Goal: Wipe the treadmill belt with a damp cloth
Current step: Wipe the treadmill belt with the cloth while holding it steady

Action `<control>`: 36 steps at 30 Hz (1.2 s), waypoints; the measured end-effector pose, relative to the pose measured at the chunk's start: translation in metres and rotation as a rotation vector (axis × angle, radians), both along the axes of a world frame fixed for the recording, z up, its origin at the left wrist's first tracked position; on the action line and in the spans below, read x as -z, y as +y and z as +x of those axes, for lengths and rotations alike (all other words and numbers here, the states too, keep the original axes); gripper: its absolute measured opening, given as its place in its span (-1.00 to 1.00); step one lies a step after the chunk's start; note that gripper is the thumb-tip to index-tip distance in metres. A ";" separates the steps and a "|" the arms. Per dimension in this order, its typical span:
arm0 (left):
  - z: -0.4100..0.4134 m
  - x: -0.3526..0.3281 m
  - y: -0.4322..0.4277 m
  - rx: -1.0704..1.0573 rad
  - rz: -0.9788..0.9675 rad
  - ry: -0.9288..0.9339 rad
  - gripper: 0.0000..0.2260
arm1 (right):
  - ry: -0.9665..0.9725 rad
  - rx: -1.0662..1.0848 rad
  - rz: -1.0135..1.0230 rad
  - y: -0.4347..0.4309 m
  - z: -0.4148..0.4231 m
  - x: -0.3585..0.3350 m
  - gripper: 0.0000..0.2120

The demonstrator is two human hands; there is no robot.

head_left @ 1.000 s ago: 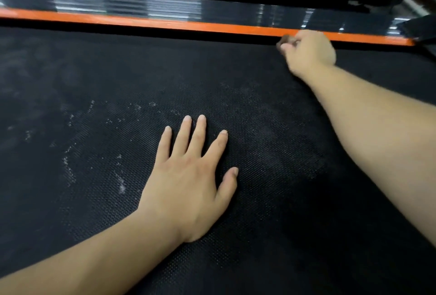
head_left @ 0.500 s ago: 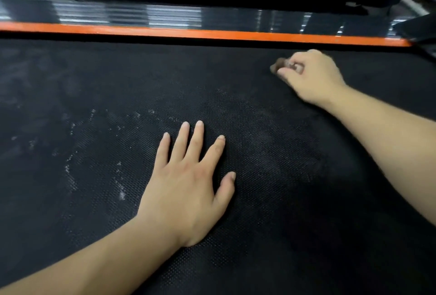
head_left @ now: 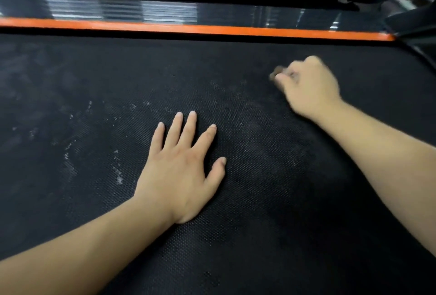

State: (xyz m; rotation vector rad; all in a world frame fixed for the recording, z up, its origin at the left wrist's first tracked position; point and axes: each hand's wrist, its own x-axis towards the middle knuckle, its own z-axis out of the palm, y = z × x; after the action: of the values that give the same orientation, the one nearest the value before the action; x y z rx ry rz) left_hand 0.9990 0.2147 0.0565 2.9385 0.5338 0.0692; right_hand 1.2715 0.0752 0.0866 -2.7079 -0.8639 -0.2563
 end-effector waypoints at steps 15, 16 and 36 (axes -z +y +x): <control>-0.001 0.000 0.000 -0.009 -0.017 -0.011 -0.33 | -0.021 0.169 0.031 -0.068 -0.046 -0.005 -0.64; -0.001 0.000 -0.001 -0.009 -0.015 -0.011 -0.33 | -0.031 0.161 0.035 -0.069 -0.056 -0.002 -0.64; 0.000 0.000 -0.002 -0.015 0.006 -0.009 -0.31 | 0.127 -0.292 0.068 -0.122 -0.184 0.005 -0.80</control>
State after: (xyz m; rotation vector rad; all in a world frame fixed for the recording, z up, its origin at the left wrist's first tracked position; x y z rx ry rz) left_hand 0.9986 0.2123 0.0562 2.9388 0.5554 0.0859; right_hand 1.0878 -0.0466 0.0821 -2.4636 -1.1705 -0.0487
